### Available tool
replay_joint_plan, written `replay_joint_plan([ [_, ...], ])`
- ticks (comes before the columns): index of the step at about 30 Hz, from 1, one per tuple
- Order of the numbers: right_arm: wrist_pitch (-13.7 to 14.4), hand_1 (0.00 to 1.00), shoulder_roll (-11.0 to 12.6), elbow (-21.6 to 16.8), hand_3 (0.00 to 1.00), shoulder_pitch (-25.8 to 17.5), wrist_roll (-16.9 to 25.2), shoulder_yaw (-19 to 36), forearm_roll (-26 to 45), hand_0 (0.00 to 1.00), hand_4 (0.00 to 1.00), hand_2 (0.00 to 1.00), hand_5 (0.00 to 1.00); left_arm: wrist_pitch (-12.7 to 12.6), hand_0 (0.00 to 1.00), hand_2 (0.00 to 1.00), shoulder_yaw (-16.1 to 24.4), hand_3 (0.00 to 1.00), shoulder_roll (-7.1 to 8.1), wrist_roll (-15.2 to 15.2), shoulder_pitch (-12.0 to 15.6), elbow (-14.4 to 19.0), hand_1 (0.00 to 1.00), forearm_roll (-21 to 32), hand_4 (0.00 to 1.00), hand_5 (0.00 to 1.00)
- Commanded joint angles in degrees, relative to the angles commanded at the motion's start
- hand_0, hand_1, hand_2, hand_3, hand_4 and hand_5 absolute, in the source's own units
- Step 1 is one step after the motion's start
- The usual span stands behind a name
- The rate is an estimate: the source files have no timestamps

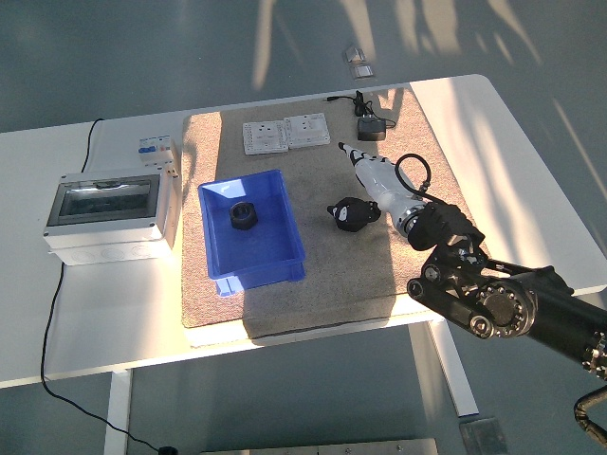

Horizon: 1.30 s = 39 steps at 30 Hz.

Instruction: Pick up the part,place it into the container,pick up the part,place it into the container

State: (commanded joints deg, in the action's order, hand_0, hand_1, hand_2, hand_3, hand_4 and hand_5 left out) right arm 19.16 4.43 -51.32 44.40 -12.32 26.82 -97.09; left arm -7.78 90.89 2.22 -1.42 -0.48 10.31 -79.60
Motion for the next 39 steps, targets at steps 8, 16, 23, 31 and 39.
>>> replay_joint_plan([
  [8,-0.51,0.908,-0.96,3.73,0.995,-0.26,-0.42,-2.01,1.03,0.998,0.978,0.973,0.4,0.03,0.672,0.654,0.09,0.772,-0.01,0.03,-0.04,0.0,0.666,-0.18,0.799,0.752],
  [16,-0.17,0.666,-1.69,5.98,0.818,-0.89,-0.68,-3.6,1.62,0.979,0.775,0.673,0.209,0.06,0.673,0.654,0.15,0.772,0.0,0.07,-0.1,0.0,0.666,-0.28,0.799,0.751],
  [23,1.34,0.492,-1.88,6.09,0.649,-1.29,0.51,-4.5,1.61,0.908,0.605,0.484,0.108,0.08,0.673,0.653,0.31,0.772,0.05,0.07,-0.15,0.0,0.667,-0.56,0.799,0.752],
  [31,3.2,0.45,-1.79,6.27,0.554,-1.73,1.34,-4.22,-0.19,0.843,0.429,0.404,0.002,0.07,0.673,0.653,0.48,0.772,0.09,0.06,-0.16,0.0,0.666,-0.83,0.798,0.752],
  [39,8.67,0.439,-0.21,2.87,0.547,-1.57,5.54,0.11,-0.05,0.82,0.391,0.404,0.002,-0.02,0.673,0.653,0.43,0.772,0.04,0.02,-0.06,0.0,0.666,-0.54,0.799,0.754],
])
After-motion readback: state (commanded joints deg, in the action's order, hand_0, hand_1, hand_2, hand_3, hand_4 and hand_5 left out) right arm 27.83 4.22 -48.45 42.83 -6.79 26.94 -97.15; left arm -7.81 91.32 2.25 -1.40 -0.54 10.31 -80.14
